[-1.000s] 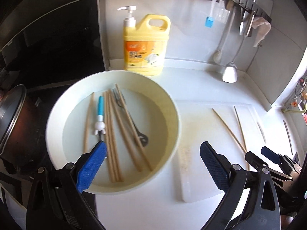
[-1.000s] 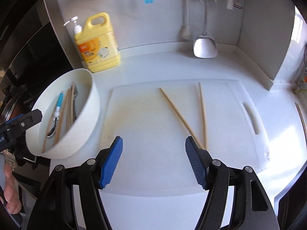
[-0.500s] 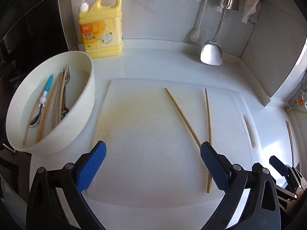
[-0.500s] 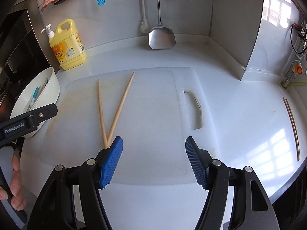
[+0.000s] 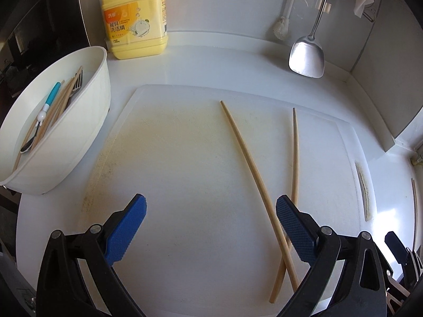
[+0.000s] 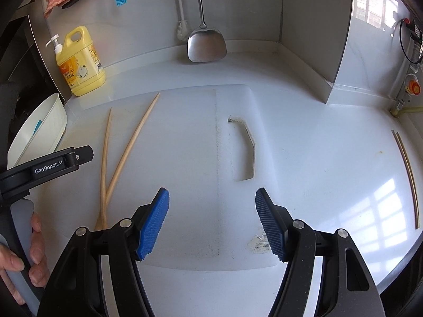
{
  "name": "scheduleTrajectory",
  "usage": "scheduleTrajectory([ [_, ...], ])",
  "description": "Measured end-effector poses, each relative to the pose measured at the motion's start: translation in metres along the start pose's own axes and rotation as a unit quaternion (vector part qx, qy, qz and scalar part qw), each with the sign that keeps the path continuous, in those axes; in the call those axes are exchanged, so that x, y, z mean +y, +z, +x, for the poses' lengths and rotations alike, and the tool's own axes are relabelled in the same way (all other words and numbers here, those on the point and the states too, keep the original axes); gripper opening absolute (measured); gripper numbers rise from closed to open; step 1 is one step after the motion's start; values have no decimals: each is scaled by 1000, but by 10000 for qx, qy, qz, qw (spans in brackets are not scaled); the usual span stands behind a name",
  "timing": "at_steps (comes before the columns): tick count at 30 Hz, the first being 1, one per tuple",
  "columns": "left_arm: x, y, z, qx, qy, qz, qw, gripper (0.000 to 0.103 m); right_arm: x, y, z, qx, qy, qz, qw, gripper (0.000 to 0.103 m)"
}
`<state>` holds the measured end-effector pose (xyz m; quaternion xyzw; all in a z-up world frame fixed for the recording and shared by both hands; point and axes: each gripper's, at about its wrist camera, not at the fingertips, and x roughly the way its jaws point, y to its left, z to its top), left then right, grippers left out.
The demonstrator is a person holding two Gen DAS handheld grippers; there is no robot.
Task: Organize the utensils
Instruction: 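Lower the right tool onto a chopstick and close it while the left tool grasps another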
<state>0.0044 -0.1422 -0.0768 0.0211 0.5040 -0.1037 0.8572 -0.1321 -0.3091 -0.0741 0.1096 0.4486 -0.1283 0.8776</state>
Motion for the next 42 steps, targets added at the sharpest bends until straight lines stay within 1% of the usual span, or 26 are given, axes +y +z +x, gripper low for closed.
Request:
scheduleTrajectory([
  [10, -7, -6, 16, 129, 152, 117, 9997, 97, 0, 3, 7, 35, 72, 69, 9999, 65],
  [13, -4, -11, 20, 218, 280, 183, 9992, 97, 3, 3, 11, 90, 75, 63, 9999, 65],
  [14, -1, -12, 19, 194, 227, 152, 9994, 97, 5, 4, 11, 94, 96, 61, 9999, 65],
  [24, 29, -8, 19, 144, 314, -31, 9994, 98, 45, 24, 30, 147, 430, -116, 9989, 65],
  [30, 39, -3, 22, 119, 328, -72, 9994, 98, 69, 39, 45, 122, 337, -301, 9989, 65],
  [34, 46, 0, 24, 92, 349, -101, 9993, 98, 74, 49, 55, 148, 299, -293, 9990, 65],
  [39, 54, 2, 24, 68, 369, -149, 9992, 98, 82, 58, 66, 258, 232, -339, 9988, 65],
  [42, 57, 3, 24, 51, 371, -154, 9992, 98, 88, 59, 73, 398, 151, -451, 9981, 65],
])
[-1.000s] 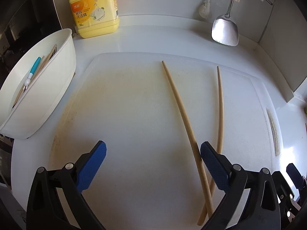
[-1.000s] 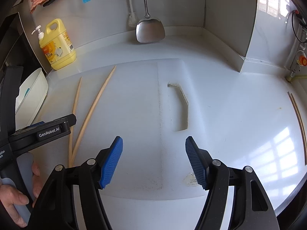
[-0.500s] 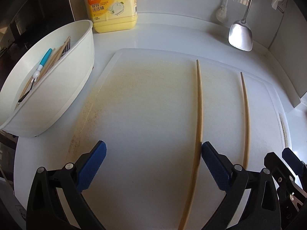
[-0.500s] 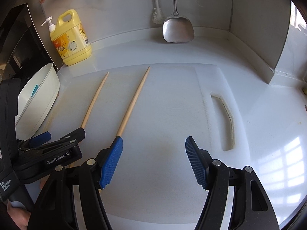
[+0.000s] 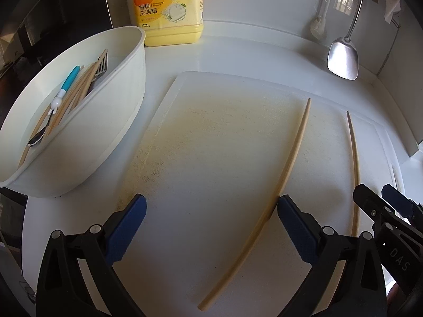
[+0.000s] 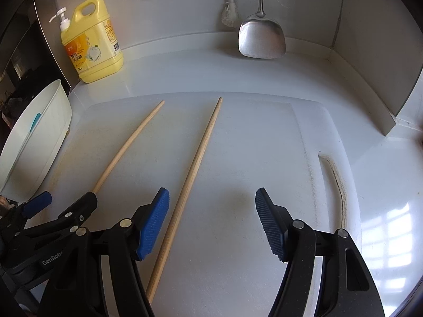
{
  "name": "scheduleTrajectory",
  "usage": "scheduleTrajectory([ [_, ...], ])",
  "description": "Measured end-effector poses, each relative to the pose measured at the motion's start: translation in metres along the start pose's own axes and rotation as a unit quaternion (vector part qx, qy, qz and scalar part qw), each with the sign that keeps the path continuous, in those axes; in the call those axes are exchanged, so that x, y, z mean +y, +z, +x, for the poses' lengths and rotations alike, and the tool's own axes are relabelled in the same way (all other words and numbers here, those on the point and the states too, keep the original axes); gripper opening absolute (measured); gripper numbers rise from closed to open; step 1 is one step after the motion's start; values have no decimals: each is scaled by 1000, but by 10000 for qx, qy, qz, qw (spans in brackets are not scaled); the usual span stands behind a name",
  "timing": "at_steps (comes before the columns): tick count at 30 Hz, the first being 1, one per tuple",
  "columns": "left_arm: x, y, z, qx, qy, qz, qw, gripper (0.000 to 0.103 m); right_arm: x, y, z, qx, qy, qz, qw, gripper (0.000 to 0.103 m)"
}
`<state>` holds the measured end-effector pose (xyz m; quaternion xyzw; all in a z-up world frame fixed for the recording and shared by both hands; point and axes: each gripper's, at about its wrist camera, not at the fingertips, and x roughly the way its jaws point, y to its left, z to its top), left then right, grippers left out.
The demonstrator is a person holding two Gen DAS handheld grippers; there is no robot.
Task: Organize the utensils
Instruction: 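Lower the right tool onto a chopstick and close it while the left tool grasps another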
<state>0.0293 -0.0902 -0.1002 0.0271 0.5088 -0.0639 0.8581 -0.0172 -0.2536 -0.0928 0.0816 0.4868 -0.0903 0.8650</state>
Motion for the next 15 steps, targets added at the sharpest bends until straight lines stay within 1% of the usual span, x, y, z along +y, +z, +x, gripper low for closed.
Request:
scheduleTrajectory([
  [4, 1, 0, 0, -1, 6, -13, 10000, 98, 5, -3, 1, 49, -193, -227, 9995, 65],
  [8, 1, 3, 1, 19, 21, -44, 10000, 98, -6, -12, -5, 17, -219, -199, 9996, 65],
  [12, -3, 11, 6, 43, -24, 35, 10000, 98, -21, -19, -12, -36, -366, -131, 9992, 65],
  [15, -10, 18, 9, 35, -69, 146, 9999, 98, -27, -19, -11, -68, -288, -89, 9995, 65],
])
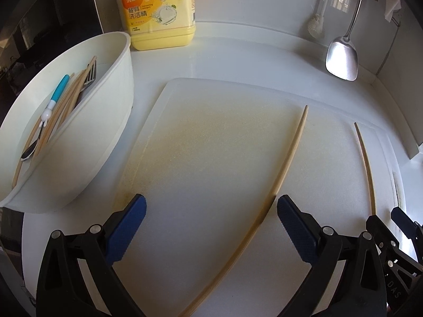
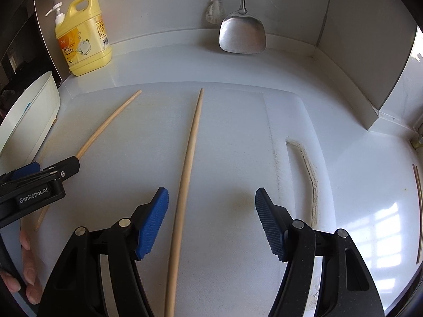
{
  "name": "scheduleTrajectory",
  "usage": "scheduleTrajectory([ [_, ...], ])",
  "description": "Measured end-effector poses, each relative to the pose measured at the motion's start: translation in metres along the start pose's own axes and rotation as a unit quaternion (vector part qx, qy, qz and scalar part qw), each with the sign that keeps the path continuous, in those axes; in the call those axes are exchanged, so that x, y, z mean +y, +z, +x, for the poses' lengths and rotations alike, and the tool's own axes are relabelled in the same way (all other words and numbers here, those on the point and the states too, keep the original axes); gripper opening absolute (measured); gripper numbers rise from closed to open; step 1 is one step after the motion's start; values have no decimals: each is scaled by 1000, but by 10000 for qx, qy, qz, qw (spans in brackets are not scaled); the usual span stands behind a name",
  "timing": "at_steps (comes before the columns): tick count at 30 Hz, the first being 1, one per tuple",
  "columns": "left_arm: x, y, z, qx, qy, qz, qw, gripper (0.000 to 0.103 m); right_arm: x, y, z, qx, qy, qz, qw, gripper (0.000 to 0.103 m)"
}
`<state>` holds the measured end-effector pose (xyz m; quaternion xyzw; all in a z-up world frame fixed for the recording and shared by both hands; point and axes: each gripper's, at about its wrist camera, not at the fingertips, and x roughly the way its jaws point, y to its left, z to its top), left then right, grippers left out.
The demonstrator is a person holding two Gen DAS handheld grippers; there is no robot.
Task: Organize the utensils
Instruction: 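Lower the right tool onto a chopstick and close it while the left tool grasps another, then lift both chopsticks and carry them over the white basin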
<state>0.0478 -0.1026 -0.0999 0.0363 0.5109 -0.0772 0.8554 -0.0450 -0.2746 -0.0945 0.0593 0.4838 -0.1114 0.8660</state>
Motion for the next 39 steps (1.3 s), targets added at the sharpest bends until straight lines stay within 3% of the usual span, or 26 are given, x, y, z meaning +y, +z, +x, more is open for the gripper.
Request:
scheduleTrajectory([
  [6, -13, 7, 2, -121, -58, 286, 9995, 95, 3, 1, 2, -102, 42, -15, 9999, 58],
  [13, -31, -3, -13, -276, -423, 824, 9953, 44, 4, -8, -4, -253, -39, -16, 9997, 27],
  [16, -42, -7, -17, -314, -515, 1077, 9924, 22, 6, -7, -4, -246, -57, -50, 9997, 7],
  [18, -50, -8, -19, -334, -483, 1268, 9902, 11, 6, -6, -4, -218, -53, -28, 9997, 6],
  [20, -53, -9, -20, -291, -440, 1330, 9897, 8, 5, -6, -4, -202, 20, 29, 9998, 6],
  [25, -38, -6, -24, 49, -812, 855, 9930, 7, -6, -6, -11, -162, 316, 316, 9989, 6],
  [33, -16, -7, -74, -109, -940, 573, 9939, 7, 1, 8, -50, -413, 719, 157, 9964, 6],
  [39, 32, 9, -123, -417, -709, 109, 9965, 7, 40, 39, -83, -665, 1248, -279, 9896, 6],
])
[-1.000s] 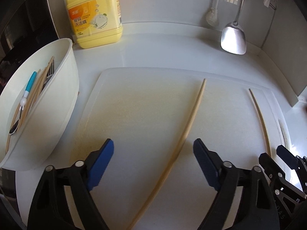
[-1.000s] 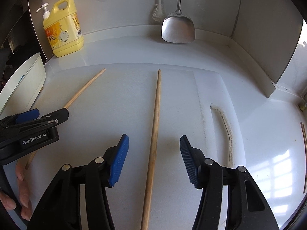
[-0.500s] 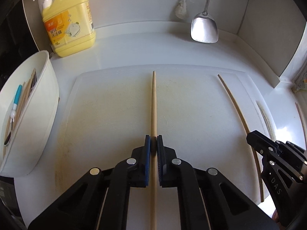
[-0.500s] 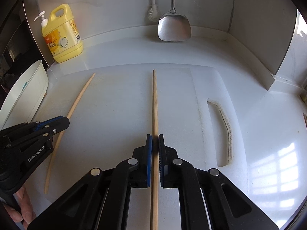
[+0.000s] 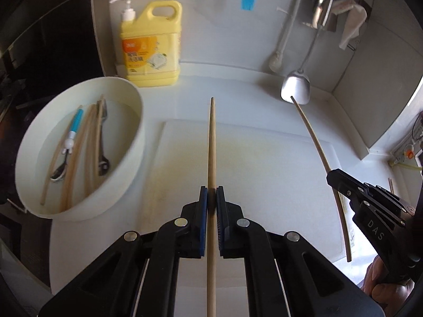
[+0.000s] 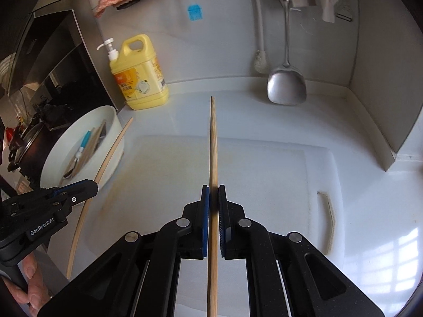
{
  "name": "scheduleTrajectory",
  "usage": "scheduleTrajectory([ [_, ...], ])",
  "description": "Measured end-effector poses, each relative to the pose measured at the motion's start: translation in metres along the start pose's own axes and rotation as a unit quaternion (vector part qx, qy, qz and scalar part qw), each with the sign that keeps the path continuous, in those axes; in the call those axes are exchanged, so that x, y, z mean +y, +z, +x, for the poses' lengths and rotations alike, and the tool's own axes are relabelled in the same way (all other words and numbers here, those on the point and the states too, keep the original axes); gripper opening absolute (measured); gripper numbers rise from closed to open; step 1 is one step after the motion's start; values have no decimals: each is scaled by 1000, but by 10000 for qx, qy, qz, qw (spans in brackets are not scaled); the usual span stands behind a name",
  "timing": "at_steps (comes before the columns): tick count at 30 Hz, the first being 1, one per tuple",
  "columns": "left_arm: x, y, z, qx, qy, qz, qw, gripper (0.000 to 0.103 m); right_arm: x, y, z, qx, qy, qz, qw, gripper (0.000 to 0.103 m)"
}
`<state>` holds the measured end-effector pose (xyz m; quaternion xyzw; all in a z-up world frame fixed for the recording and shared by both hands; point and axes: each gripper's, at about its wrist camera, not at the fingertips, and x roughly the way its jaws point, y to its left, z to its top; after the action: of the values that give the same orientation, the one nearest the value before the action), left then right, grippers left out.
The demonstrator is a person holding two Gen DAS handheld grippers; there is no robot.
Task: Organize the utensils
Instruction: 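Lift both chopsticks and carry them over the white basin, then open both tools to drop the chopsticks into the basin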
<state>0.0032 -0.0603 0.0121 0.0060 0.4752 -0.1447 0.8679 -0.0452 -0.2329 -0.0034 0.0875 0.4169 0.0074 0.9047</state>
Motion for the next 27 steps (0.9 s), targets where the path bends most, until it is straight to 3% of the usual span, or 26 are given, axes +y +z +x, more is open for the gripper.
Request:
scheduleTrajectory([
  [6, 75, 27, -34, -284, 492, -448, 9974, 7, 72, 44, 7, -217, 541, -472, 9972, 6],
  [12, 161, 44, -30, -389, 735, -686, 9942, 7, 154, 71, 47, -160, 862, -680, 9938, 6],
  [18, 230, 61, 0, -255, 680, -714, 9948, 7, 222, 84, 101, 160, 954, -633, 9933, 6],
  [27, 267, 69, 48, 238, 454, -590, 9969, 7, 273, 79, 165, 777, 982, -340, 9915, 6],
])
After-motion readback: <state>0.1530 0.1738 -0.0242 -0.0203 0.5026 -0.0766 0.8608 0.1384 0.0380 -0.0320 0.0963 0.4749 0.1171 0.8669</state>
